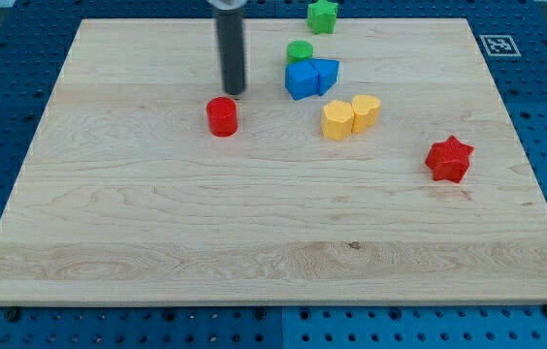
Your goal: Move the yellow hexagon right to the red circle
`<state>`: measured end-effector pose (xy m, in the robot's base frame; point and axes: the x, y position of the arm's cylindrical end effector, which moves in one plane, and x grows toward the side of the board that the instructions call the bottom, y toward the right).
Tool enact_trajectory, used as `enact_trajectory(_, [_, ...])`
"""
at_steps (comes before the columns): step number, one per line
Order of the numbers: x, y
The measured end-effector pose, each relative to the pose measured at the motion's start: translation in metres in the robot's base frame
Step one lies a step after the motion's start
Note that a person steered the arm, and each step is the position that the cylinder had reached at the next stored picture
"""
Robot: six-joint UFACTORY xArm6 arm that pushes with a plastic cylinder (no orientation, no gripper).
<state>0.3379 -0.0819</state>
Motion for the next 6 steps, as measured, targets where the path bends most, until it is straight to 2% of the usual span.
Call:
enact_trajectory(1, [0.035, -0.009])
enact_trajectory(3, [0.050, 0.153])
enact_trajectory(4, [0.037, 0.115])
enact_trajectory(5, [0.037, 0.038])
enact_trajectory(6, [0.059, -0.004])
